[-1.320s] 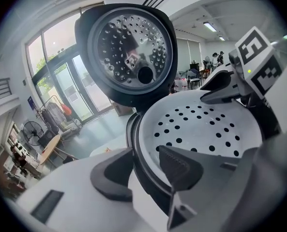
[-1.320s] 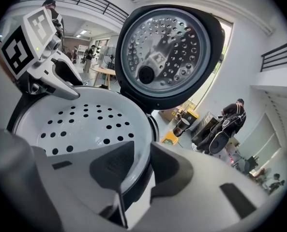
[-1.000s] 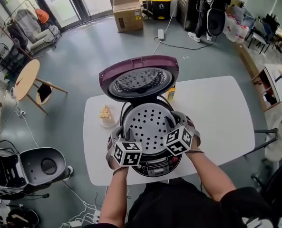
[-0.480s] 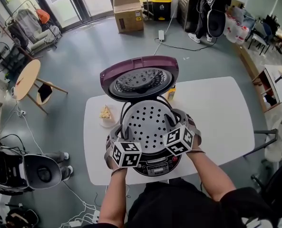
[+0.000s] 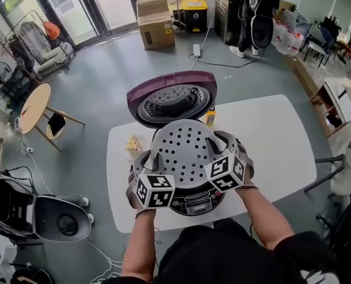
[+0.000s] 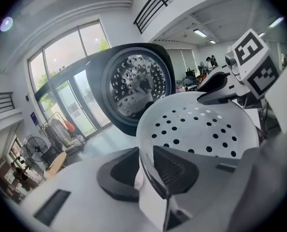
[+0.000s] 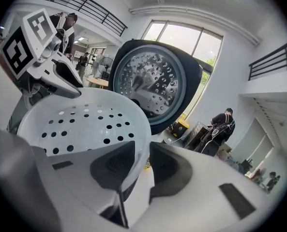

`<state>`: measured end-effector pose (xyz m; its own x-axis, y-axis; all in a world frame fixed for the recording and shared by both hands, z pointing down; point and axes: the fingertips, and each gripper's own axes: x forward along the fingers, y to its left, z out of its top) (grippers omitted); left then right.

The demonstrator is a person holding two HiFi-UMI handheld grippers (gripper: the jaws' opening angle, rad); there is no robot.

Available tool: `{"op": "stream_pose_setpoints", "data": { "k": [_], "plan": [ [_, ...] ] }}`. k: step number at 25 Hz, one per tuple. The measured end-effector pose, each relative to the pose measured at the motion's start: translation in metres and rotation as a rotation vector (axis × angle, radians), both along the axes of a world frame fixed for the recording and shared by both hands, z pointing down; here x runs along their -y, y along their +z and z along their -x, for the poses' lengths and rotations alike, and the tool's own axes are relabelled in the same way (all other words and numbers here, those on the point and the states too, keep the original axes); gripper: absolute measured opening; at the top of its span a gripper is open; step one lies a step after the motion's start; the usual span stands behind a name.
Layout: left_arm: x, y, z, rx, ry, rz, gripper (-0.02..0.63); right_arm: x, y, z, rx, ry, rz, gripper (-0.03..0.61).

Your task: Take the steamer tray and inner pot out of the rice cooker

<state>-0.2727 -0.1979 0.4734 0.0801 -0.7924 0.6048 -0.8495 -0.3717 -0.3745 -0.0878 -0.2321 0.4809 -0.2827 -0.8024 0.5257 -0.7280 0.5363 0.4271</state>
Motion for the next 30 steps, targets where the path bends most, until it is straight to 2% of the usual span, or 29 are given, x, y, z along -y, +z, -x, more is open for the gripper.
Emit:
{"op": "stream_pose_setpoints", "data": {
  "k": [7, 12, 20, 30],
  "plan": [
    [-0.001, -0.028, -0.027, 0.01, 0.054, -0.041, 0.092, -0.011, -0.021, -0.028, 0.018, 0.053, -0.032, 0.095],
    [0.005, -0.026, -0.064, 0.012, 0.049, -0.043, 0.094, -0.003, -0.024, -0.063, 0.012, 0.033, -0.059, 0.095],
    [0.01, -0.025, -0.135, 0.014, 0.027, -0.02, 0.095, 0.009, -0.023, -0.134, 0.011, 0.002, -0.036, 0.095],
    [0.026, -0.014, -0.243, 0.025, 0.029, -0.014, 0.095, 0.025, -0.011, -0.241, 0.006, 0.012, -0.033, 0.095]
  ]
}}
